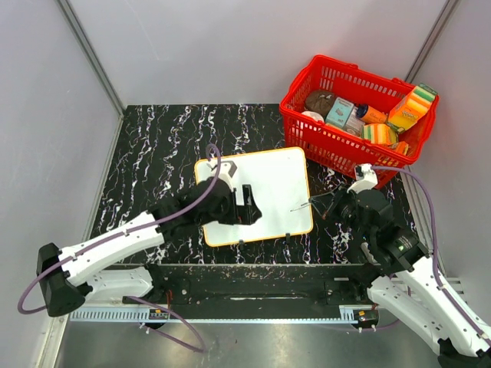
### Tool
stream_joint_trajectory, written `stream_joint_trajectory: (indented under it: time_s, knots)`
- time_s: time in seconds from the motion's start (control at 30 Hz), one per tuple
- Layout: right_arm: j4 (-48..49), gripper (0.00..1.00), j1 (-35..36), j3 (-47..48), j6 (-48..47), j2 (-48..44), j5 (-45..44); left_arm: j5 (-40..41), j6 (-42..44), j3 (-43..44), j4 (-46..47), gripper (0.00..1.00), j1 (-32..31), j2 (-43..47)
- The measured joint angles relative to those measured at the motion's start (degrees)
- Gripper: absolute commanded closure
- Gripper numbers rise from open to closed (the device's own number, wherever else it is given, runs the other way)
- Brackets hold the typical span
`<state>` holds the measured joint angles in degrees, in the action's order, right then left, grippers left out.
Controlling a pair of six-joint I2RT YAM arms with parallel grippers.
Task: Write a sentence on the whiteboard
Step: Move the whiteboard stand to the center of the board, then write a sentence on the whiteboard.
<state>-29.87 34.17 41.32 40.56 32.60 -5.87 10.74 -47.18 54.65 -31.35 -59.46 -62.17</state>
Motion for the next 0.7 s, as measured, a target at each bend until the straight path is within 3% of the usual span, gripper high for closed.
stream_joint_trajectory:
  time_s: [0.27, 0.5, 0.7]
  knots:
    - [0.0, 1.0, 0.0, 0.0, -0.8, 0.5, 0.8, -13.2, 8.2, 1.6, 2.2, 0.01, 18.4, 0.2]
    - [0.0, 1.0, 0.0, 0.0, -1.5, 1.3, 0.8, -21.4, 12.2, 1.5, 0.1, 0.01, 33.6, 5.7]
    - [-2.7, 1.0, 0.0, 2.2, -4.0, 3.5, 0.8, -25.4, 13.2, -0.8, 0.2, 0.01, 40.5, 12.2]
